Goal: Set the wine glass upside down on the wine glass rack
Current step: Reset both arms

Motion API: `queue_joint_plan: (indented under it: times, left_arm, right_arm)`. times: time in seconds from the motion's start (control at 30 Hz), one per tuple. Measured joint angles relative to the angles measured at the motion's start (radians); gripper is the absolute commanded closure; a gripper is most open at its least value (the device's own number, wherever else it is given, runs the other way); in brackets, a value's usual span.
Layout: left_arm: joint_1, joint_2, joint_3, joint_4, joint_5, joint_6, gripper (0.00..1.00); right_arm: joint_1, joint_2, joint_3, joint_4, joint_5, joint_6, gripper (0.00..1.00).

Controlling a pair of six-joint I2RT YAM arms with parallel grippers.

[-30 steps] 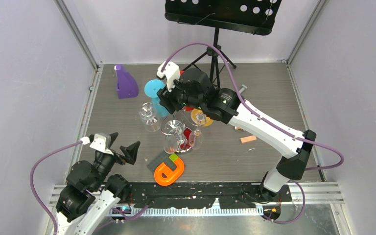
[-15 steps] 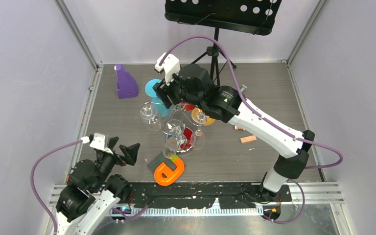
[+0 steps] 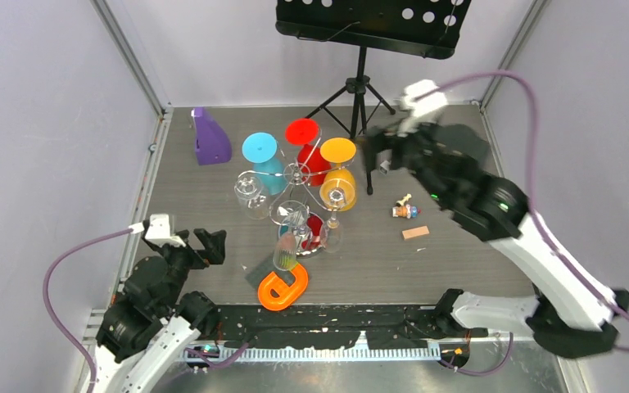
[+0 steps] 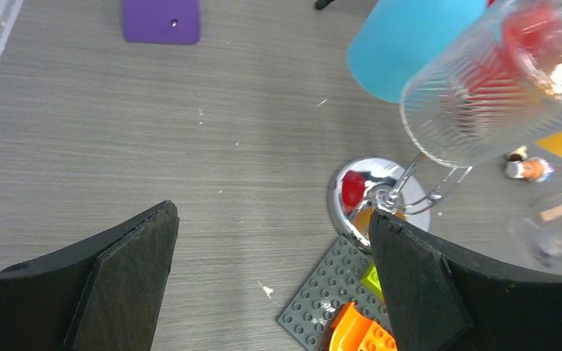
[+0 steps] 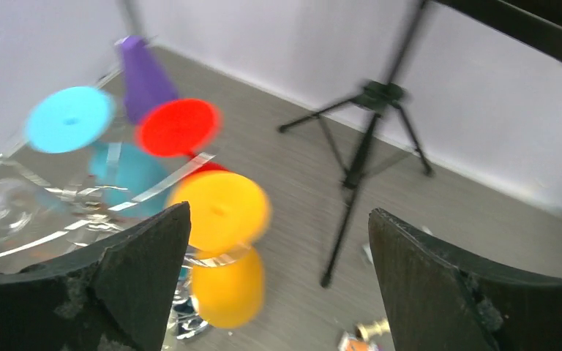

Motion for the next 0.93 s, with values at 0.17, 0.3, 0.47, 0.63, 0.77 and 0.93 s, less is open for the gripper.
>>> queue_joint_plan:
  times: [0.17, 0.3, 0.47, 0.63, 0.77, 0.93]
  left_arm:
    - [0.000, 0.135, 0.010, -0.006, -0.021, -0.003, 0.00]
    - [0.000, 0.153, 0.005, -0.011, -0.034, -0.012, 0.00]
    - [0.000, 0.079, -0.029, -0.009, -0.047, -0.017, 0.00]
    - [0.000, 0.057, -0.044, -0.006, -0.054, -0.013, 0.00]
    - [0.000, 0.064, -0.045, -0.003, -0.054, -0.013, 0.00]
    - [0.000, 0.095, -0.047, 0.002, -0.050, -0.014, 0.00]
  right_arm:
    - [-0.127, -0.327, -0.260, 0.047, 0.108, 0.078, 0.05]
    - [-0.140, -0.525, -0.451, 0.080, 0.201, 0.120, 0.05]
    - [-0.142, -0.645, -0.676, 0.069, 0.270, 0.169, 0.05]
    - [-0.142, -0.743, -0.818, 0.033, 0.303, 0.223, 0.05]
    - [-0.142, -0.815, -0.876, 0.016, 0.332, 0.266, 0.05]
    - [-0.142, -0.892, -0.948, -0.006, 0.368, 0.304, 0.05]
